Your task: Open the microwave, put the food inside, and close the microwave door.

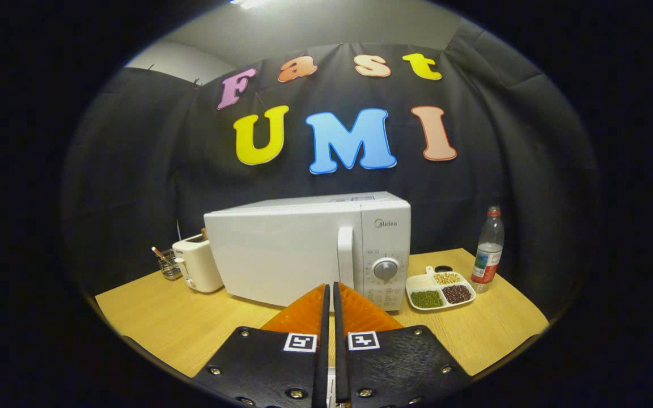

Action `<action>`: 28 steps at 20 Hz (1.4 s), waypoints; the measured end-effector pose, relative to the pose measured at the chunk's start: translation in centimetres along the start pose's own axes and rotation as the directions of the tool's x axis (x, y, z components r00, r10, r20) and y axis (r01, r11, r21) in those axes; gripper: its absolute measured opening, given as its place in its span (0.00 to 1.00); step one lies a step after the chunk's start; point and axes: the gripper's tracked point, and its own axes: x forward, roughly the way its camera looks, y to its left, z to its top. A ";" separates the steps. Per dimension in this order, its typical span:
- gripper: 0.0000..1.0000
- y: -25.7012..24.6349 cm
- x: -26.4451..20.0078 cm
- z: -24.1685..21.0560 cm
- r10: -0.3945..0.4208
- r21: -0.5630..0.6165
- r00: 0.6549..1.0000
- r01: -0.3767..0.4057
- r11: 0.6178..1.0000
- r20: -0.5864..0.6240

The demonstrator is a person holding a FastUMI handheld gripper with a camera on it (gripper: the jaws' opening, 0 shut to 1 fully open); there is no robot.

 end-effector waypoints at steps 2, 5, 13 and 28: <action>0.06 0.9 -3.4 3.1 0.041 -0.023 0.999 -0.040 0.999 0.027; 0.06 2.4 -9.5 8.0 0.104 -0.068 0.991 -0.099 0.993 0.081; 0.05 4.1 -20.0 11.8 0.213 -0.117 0.962 -0.195 0.974 0.172; 0.52 4.1 -24.2 11.5 0.252 -0.100 0.949 -0.236 0.967 0.192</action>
